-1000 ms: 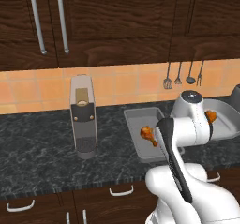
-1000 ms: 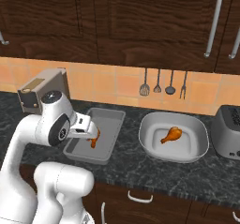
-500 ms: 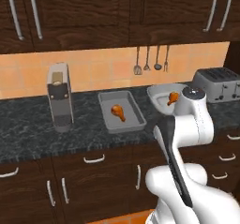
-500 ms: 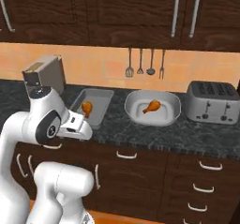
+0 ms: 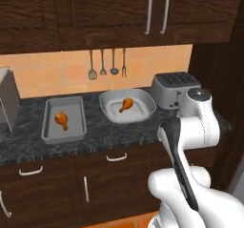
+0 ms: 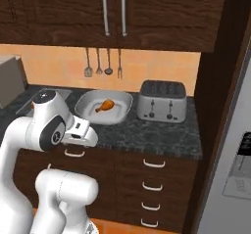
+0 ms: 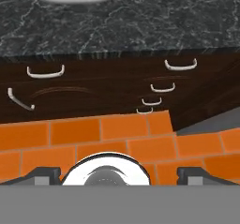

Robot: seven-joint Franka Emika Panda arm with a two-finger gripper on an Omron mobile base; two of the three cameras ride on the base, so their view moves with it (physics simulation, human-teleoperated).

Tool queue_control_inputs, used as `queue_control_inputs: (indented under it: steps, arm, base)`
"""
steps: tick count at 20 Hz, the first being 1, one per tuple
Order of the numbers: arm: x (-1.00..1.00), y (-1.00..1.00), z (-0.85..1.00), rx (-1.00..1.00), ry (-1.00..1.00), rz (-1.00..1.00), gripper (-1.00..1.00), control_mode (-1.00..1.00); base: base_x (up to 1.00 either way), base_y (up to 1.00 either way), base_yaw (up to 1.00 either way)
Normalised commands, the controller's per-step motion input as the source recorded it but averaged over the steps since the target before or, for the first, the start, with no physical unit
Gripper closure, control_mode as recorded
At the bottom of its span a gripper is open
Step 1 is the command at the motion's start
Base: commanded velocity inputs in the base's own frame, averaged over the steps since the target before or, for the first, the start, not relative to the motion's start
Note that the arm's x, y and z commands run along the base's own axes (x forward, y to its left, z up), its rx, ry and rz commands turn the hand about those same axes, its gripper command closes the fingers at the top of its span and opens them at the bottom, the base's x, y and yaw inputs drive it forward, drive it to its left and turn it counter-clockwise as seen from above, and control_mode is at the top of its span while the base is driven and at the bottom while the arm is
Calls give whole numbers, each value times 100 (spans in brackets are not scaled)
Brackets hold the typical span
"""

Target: Place one eggplant and one chicken drumstick in each tupperware on the nearby counter, to pack two identical lunches.

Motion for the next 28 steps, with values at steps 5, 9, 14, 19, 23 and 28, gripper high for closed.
queue_control_inputs:
  steps: [5,9,14,19,23,28]
  arm:
    - [0,0,0,0,0,0,-100,100]
    - [0,0,0,0,0,0,-100,100]
    - [0,0,0,0,0,0,-100,100]
    - [0,0,0,0,0,0,-100,100]
    - [0,0,0,0,0,0,-100,100]
    - [0,0,0,0,0,0,-100,100]
  base:
    - [-41,-100,2]
    - [-43,-100,0]
    - [0,-100,-1]
    - [1,-100,0]
    - [9,-100,0]
    - [36,-61,0]
